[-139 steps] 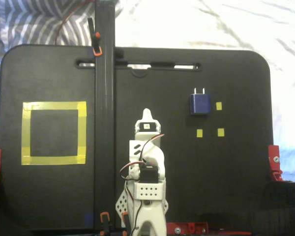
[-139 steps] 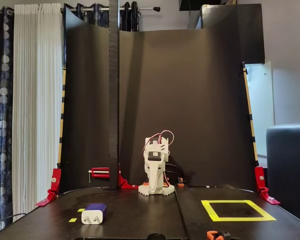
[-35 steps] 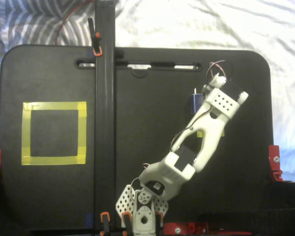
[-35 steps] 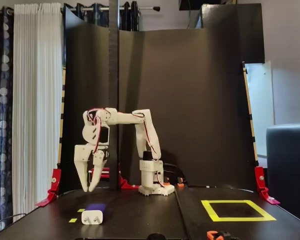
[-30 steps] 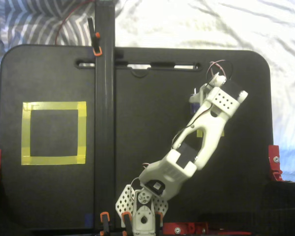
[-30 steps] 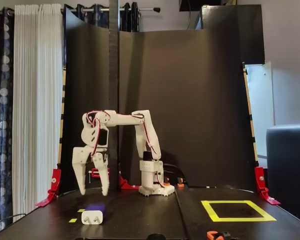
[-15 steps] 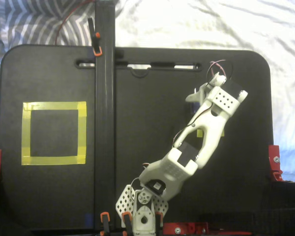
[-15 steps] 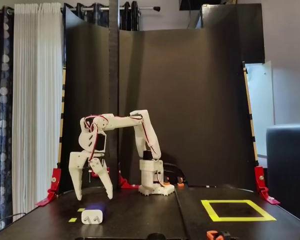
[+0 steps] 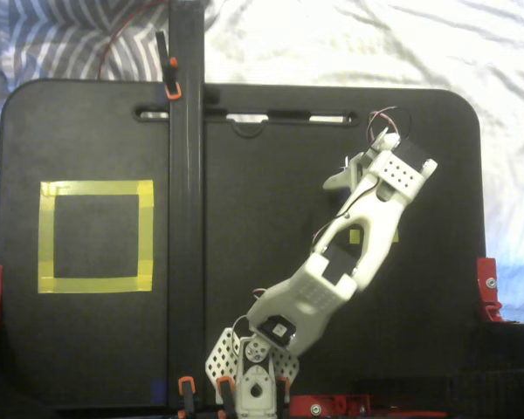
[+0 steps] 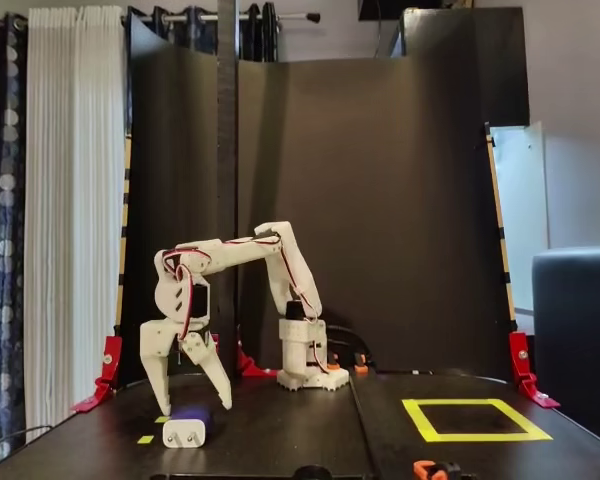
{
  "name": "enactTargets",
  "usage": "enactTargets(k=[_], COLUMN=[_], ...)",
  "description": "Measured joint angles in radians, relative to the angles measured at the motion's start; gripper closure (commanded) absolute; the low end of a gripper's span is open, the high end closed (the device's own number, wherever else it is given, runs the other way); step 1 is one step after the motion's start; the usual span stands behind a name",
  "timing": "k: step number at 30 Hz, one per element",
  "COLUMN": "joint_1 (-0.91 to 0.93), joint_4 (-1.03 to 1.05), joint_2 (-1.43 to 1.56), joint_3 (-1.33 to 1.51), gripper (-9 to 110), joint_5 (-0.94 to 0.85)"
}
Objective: Grasp a block and put it in the designated area.
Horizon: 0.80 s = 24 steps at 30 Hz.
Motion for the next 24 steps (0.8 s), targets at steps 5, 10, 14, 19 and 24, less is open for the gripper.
enactTargets(k=[5,10,14,19,24], joint_1=[0.003,0.006,0.006,0.006,0.006], joint_4=[-0.034,-0.052,-0.061,-0.061,-0.054], joint_2=[-0.035,-0.064,-0.077,-0.081,-0.083], joint_3=[0.000,0.000,0.000,0.000,-0.003], gripper=[68,68,68,75,79], joint_5=[-0.009,-0.017,-0.020,-0.026,-0.028])
